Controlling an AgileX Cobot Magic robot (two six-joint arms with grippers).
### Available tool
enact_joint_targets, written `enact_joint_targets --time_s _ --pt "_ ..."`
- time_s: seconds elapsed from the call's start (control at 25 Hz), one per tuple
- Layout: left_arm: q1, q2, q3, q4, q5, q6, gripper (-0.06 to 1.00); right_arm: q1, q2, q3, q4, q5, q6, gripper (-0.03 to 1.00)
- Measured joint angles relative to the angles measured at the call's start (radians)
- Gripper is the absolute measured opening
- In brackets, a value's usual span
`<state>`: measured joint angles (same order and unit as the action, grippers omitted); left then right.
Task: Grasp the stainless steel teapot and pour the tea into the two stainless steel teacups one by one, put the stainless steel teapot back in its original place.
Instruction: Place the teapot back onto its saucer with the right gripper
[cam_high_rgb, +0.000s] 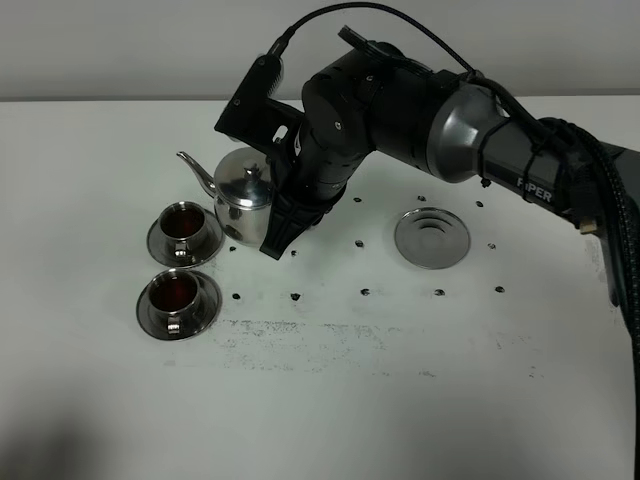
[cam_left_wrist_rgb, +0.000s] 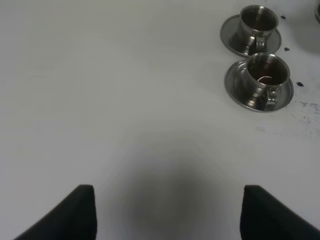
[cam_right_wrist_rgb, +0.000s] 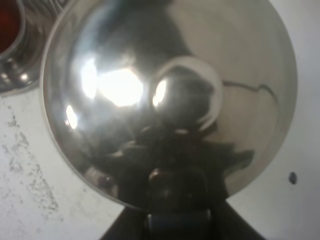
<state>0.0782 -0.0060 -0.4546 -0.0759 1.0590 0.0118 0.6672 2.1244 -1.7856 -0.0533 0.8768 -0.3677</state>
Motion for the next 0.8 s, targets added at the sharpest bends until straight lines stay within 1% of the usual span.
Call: enact_joint_targets --time_s 0.16,0.48,0.8 --pt "0.0 0.0 0.0 0.0 0.0 0.0 0.59 0.0 0.041 0.0 0.001 -0.001 -0.004 0.19" --pt "0.0 0.0 0.0 0.0 0.0 0.0 0.59 0.0 0.092 0.0 -0.017 -0.019 -0.056 0.19" --pt "0.0 0.0 0.0 0.0 0.0 0.0 0.59 0.0 0.115 0.0 -0.021 -0.028 -0.064 0.19"
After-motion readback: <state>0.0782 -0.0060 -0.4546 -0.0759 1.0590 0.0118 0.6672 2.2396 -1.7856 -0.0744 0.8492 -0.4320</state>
